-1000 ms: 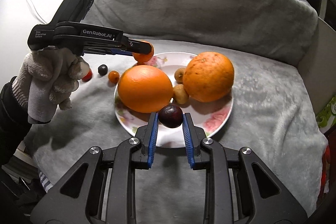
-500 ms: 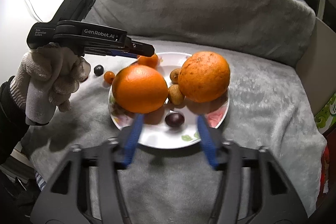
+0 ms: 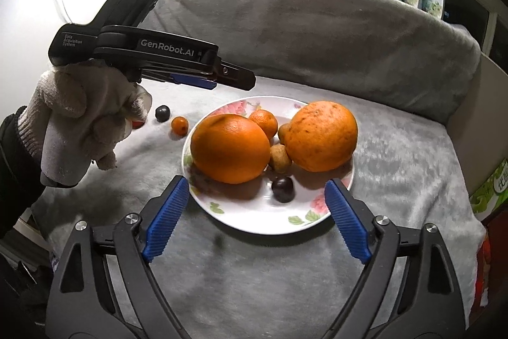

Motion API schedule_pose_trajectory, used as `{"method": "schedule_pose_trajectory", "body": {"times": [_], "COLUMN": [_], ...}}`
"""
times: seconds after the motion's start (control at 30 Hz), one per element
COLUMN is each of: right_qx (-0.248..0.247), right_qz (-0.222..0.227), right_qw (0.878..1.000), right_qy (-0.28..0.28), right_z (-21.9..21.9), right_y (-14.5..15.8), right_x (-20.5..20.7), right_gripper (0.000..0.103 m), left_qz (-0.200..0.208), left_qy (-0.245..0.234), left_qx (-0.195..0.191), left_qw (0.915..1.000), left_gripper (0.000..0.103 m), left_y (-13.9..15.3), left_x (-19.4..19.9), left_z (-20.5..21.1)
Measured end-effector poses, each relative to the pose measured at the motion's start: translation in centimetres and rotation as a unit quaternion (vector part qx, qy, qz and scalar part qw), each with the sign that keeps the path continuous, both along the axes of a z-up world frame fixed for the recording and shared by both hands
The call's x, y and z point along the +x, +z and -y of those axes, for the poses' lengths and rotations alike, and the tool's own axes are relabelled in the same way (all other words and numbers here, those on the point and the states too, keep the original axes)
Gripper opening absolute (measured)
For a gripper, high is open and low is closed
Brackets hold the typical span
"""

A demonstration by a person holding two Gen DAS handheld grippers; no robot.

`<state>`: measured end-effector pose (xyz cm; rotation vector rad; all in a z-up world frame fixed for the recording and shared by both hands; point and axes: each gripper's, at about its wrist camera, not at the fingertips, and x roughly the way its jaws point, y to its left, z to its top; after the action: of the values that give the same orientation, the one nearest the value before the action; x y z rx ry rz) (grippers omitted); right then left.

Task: Organize fruits
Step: 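Withdraw both tools from the plate toward the remaining fruits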

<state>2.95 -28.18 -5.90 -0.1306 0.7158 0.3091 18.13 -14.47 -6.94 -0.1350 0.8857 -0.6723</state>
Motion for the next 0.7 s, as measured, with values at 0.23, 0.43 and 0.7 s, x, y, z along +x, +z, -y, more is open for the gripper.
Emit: {"method": "schedule_pose_trajectory", "body": {"times": [0.23,0.43,0.7], "right_qx": [0.012,0.022,0.021], "right_qz": [-0.004,-0.004,0.003], "right_qw": [1.0,0.999,0.998], "right_qy": [0.01,0.022,0.059], "right_z": [-0.3,-0.8,-2.8], "right_y": [0.5,1.2,2.5], "right_x": [0.5,1.3,2.3], "right_gripper": [0.09,0.09,0.09], "left_qz": [0.022,0.037,0.053], "left_qy": [0.019,0.047,0.094], "left_qx": [0.007,0.007,0.009], "left_qw": [0.9996,0.9982,0.9941], "left_gripper": [0.071,0.071,0.071], "left_y": [1.2,2.1,2.8], "left_x": [-0.6,-1.0,-1.8], "left_z": [-1.9,-5.0,-9.9]}}
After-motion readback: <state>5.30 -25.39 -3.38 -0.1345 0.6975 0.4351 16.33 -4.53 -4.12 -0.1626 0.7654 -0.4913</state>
